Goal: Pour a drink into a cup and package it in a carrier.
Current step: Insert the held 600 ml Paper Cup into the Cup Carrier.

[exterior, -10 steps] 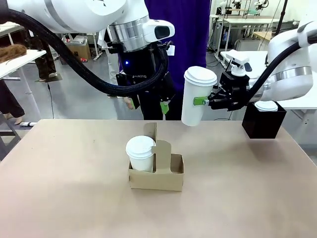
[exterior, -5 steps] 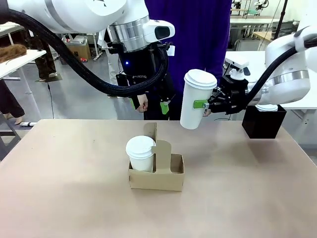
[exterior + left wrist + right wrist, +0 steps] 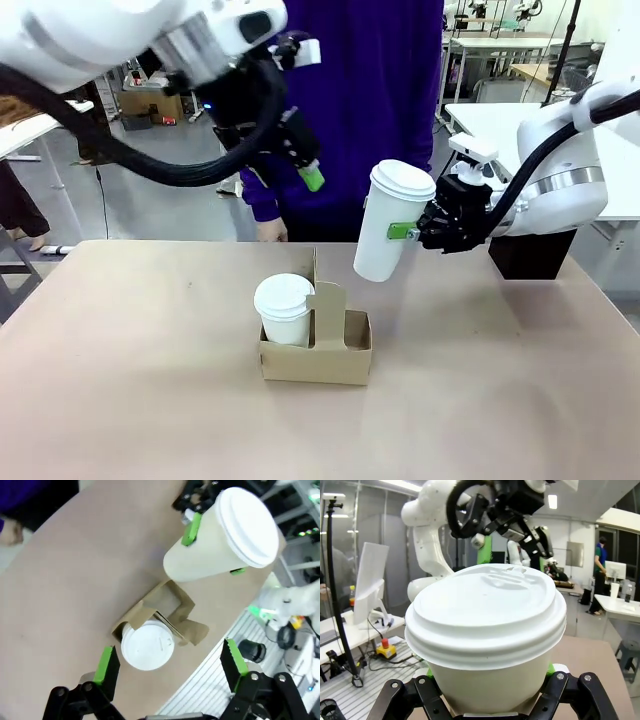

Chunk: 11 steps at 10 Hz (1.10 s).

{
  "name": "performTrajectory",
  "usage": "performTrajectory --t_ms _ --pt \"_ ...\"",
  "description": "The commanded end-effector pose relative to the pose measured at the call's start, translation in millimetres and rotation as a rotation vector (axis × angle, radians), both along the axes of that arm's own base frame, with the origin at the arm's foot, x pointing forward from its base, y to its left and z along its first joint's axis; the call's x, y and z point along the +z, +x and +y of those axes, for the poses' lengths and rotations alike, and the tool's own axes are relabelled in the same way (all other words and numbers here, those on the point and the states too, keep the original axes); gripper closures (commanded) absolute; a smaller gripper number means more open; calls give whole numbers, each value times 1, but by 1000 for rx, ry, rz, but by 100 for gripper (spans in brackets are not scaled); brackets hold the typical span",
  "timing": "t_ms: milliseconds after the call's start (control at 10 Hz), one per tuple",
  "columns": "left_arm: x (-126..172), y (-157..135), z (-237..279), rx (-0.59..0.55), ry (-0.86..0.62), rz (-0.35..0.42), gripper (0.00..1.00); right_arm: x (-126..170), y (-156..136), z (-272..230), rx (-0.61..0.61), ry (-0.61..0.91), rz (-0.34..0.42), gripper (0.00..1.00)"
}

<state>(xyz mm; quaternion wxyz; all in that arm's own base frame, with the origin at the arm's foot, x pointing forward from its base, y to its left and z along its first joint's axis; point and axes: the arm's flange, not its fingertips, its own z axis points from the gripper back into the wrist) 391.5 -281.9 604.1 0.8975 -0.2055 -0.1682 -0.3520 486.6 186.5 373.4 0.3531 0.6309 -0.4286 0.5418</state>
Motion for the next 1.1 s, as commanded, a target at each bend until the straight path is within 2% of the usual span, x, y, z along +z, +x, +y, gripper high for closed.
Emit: performTrajectory --t_ms 0,200,400,700,1000 --pt "-23 -13 42 -119 -109 -1 0 -8 -10 11 28 71 20 20" --pt "-40 -12 97 -263 -174 -122 0 -22 -18 28 61 84 59 20" --pt "-56 -22 138 -437 -252 -120 0 -34 -22 45 81 65 89 20" --pt "-83 -30 182 -421 -241 -176 0 -50 -24 57 90 35 114 20" --pt "-118 -34 195 -423 -233 -177 0 -66 -18 58 93 -2 122 20"
